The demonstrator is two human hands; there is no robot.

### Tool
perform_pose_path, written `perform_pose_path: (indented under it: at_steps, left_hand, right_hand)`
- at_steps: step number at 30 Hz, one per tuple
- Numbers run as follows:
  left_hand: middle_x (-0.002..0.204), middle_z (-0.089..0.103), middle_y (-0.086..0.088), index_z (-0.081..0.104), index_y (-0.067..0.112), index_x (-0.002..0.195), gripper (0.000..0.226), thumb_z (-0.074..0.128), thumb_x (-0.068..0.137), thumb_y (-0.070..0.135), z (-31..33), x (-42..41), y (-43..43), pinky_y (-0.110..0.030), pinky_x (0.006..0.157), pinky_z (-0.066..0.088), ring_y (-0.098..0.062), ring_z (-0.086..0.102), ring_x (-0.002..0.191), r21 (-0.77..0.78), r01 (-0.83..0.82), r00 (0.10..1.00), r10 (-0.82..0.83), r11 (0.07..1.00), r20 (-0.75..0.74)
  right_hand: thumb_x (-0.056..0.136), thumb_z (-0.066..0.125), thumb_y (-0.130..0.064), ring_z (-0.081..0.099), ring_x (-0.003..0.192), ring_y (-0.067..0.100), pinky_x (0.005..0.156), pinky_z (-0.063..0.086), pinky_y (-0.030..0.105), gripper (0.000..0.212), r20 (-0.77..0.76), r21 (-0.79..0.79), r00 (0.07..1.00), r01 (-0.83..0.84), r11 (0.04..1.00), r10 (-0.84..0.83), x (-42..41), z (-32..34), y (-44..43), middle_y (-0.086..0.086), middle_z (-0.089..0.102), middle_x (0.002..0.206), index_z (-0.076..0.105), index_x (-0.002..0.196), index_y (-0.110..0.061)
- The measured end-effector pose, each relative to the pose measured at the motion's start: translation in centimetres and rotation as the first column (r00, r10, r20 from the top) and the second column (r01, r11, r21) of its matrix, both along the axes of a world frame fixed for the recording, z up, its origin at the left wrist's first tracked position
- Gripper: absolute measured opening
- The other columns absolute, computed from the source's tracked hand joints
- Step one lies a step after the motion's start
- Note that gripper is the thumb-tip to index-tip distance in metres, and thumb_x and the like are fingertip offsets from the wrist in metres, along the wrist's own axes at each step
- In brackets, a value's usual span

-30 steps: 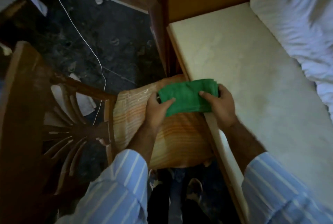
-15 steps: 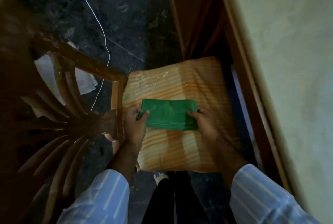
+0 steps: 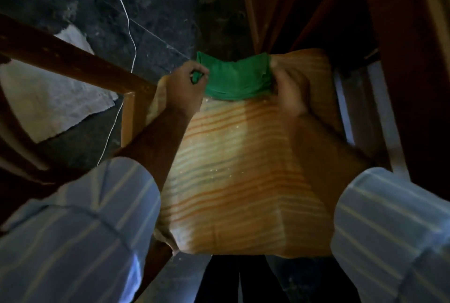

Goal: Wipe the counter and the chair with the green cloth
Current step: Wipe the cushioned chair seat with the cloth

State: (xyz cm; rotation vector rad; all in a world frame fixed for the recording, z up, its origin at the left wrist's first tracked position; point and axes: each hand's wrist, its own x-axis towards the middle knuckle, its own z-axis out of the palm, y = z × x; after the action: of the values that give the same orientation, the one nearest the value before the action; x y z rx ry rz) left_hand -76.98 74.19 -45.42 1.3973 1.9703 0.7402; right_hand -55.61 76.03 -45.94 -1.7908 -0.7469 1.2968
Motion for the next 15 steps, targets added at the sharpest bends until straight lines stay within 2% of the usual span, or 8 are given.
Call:
perform_pose_path:
  at_steps: [1,2,4,5,8,10,12,15]
  left_hand:
    - [0.113,0.072,-0.004,0.071,0.018,0.107,0.017,0.067,0.091,0.013,-0.3,0.0,0.6,-0.019,0.087,0.047,-0.019,0.067,0.105,-0.041,0.062,0.995,-0.065,0.997,-0.076]
    - [0.118,0.070,-0.009,0.070,0.019,0.114,0.022,0.065,0.092,0.018,-0.6,0.0,0.9,-0.023,0.090,0.046,-0.024,0.065,0.108,-0.112,0.140,0.964,-0.161,0.984,-0.211]
    - [0.129,0.062,-0.015,0.067,0.026,0.122,0.029,0.059,0.094,0.030,-1.0,0.1,0.6,-0.039,0.100,0.044,-0.032,0.058,0.117,-0.272,0.231,0.798,-0.342,0.934,-0.496]
    - [0.141,0.052,-0.018,0.067,0.027,0.122,0.031,0.057,0.093,0.034,-1.1,0.2,0.3,-0.045,0.107,0.039,-0.036,0.049,0.128,-0.290,0.238,0.723,-0.368,0.927,-0.585]
    - [0.166,0.013,-0.016,0.069,0.017,0.120,0.041,0.058,0.089,0.043,-1.4,1.2,0.2,-0.057,0.120,0.018,-0.040,0.016,0.150,-0.168,0.398,0.685,-0.414,0.902,-0.600]
    - [0.167,0.015,-0.013,0.055,0.011,0.139,0.061,0.055,0.092,0.051,-2.1,2.3,0.7,-0.053,0.122,0.017,-0.035,0.017,0.152,-0.207,0.602,0.600,-0.608,0.771,-0.521]
    - [0.165,0.023,-0.011,0.035,0.012,0.154,0.070,0.052,0.097,0.049,-3.2,3.5,1.2,-0.049,0.122,0.018,-0.030,0.023,0.151,-0.296,0.660,0.542,-0.711,0.690,-0.448]
    - [0.163,0.031,-0.005,0.031,0.016,0.155,0.058,0.048,0.102,0.033,-4.5,5.3,1.8,-0.048,0.122,0.020,-0.025,0.028,0.149,-0.262,0.594,0.603,-0.637,0.761,-0.481]
  right_hand:
    - [0.098,0.067,-0.032,0.071,0.119,0.029,0.106,0.056,0.040,0.030,0.093,0.023,0.995,-0.022,0.999,0.020,1.0,-0.6,0.0,0.007,0.077,0.118,0.076,0.117,-0.012]
    - [0.097,0.063,-0.039,0.068,0.124,0.030,0.107,0.052,0.035,0.038,0.290,0.027,0.954,-0.084,0.996,0.072,2.0,-1.4,-0.4,0.009,0.075,0.125,0.074,0.123,-0.013]
    - [0.100,0.057,-0.042,0.054,0.141,0.036,0.117,0.039,0.037,0.051,0.693,-0.004,0.695,-0.264,0.964,0.194,4.6,-3.5,-2.1,0.017,0.062,0.146,0.066,0.139,-0.010]
    - [0.103,0.053,-0.040,0.044,0.150,0.039,0.124,0.031,0.044,0.054,0.801,-0.050,0.542,-0.364,0.930,0.255,5.7,-4.3,-3.3,0.020,0.053,0.156,0.060,0.146,-0.009]
    - [0.110,0.038,-0.040,0.027,0.160,0.036,0.130,0.019,0.054,0.055,0.923,-0.172,0.214,-0.513,0.841,0.320,7.7,-6.1,-5.9,0.012,0.035,0.170,0.043,0.161,-0.019]
    - [0.111,0.032,-0.042,0.026,0.161,0.034,0.130,0.019,0.055,0.055,0.945,-0.171,0.156,-0.516,0.839,0.288,7.8,-6.6,-6.3,0.009,0.031,0.172,0.038,0.163,-0.024]
    - [0.112,0.029,-0.043,0.024,0.162,0.033,0.130,0.019,0.054,0.055,0.953,-0.166,0.139,-0.500,0.850,0.268,7.5,-6.6,-6.2,0.008,0.029,0.174,0.035,0.164,-0.027]
    - [0.112,0.029,-0.041,0.025,0.162,0.033,0.130,0.018,0.053,0.054,0.959,-0.147,0.137,-0.510,0.847,0.249,7.4,-6.5,-6.3,0.008,0.029,0.174,0.035,0.164,-0.030]
